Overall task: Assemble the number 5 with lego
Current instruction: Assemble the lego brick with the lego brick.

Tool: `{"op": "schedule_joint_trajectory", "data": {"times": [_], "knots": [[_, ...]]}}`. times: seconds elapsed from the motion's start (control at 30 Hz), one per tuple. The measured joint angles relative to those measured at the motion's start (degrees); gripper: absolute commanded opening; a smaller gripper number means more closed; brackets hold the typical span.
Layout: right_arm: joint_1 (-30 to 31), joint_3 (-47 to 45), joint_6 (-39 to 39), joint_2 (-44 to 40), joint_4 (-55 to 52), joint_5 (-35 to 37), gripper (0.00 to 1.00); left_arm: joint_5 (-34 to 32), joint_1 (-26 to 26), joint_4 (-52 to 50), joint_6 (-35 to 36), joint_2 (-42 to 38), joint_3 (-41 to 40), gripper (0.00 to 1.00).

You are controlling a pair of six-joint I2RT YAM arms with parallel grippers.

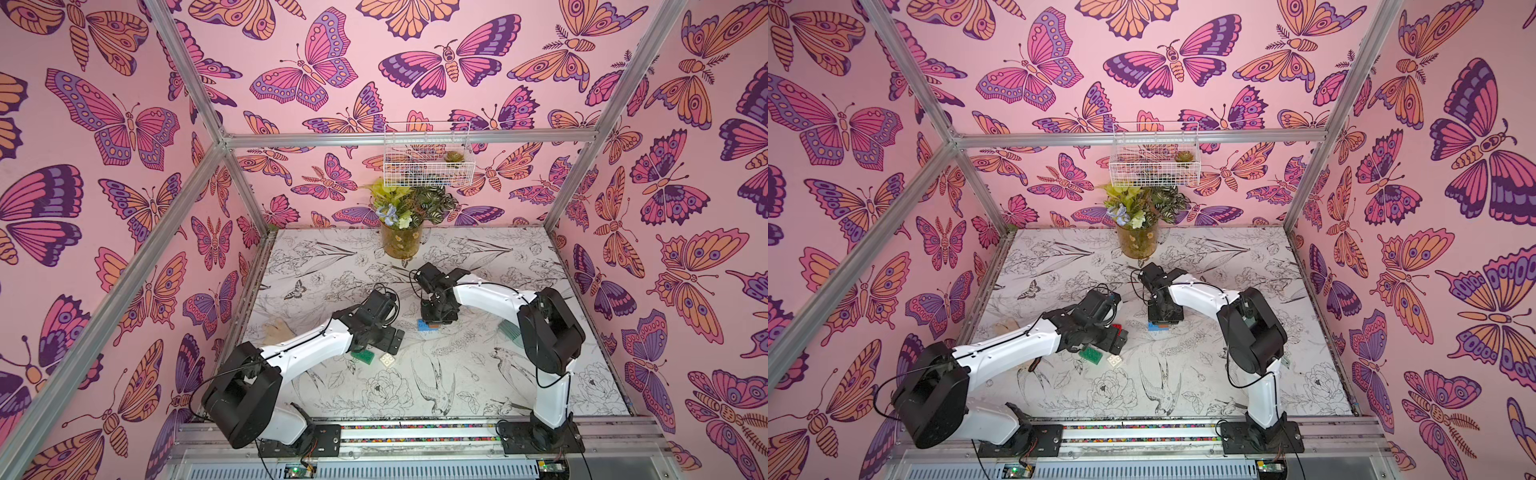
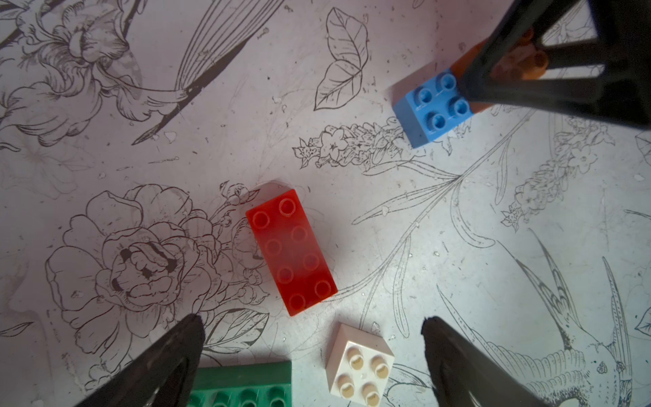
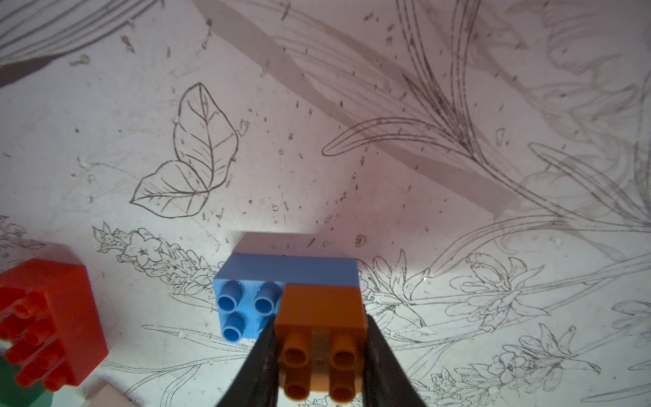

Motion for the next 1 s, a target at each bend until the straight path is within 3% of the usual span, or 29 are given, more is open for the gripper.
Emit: {"op": "schedule_joint_trajectory", "data": {"times": [0.4, 0.77, 1.0], "knots": [[0.07, 0.09, 0.20, -0.13, -0.02, 0.20, 0.43, -0.13, 0.31, 0.00, 0.00, -1.70, -0.63, 1.00], [0.26, 0.07, 0.48, -0.22, 0.00, -0.26, 0.56, -0.13, 0.42, -0.04, 0.00, -2.16, -0.66, 1.00], [0.26, -0.02, 0.52, -1.97, 0.00, -0.72, 0.57, -0.35, 0.42, -0.39, 0.00, -2.93, -0.68, 1.00]]}}
